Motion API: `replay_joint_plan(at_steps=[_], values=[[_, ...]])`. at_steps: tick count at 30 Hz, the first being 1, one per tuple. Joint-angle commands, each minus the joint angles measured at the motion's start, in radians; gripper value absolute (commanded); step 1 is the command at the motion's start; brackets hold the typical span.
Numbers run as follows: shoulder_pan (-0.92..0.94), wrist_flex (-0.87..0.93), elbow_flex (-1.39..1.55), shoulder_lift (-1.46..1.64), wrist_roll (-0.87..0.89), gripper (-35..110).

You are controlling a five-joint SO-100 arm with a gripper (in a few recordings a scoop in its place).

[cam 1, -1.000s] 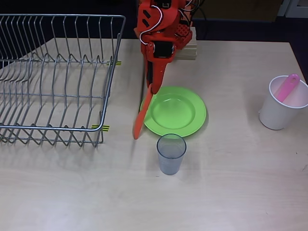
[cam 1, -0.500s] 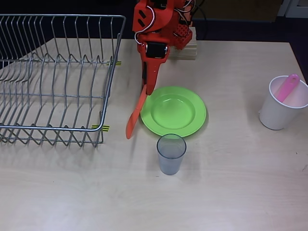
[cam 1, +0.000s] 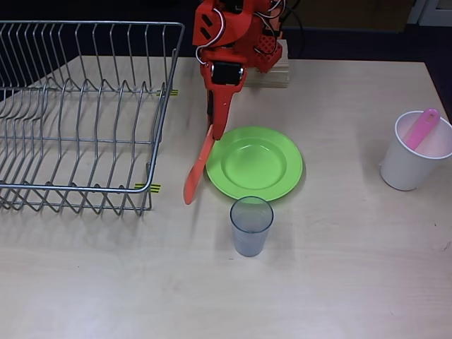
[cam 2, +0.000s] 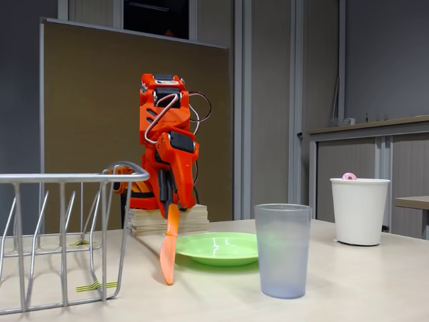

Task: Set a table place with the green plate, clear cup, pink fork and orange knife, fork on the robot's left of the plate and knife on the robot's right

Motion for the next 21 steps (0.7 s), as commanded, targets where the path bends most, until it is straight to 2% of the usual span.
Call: replay_joint_plan(at_steps=[1,13,18,21], values=[[0.049,0.009,0.003,0.008,-0.015,19],[0.181,0.032,0.003,-0.006,-0.008,27],[0.202,0.052,0.003,-0.011,0.044,31],[0.204,0.077,0.003,-0.012,0.112,38]])
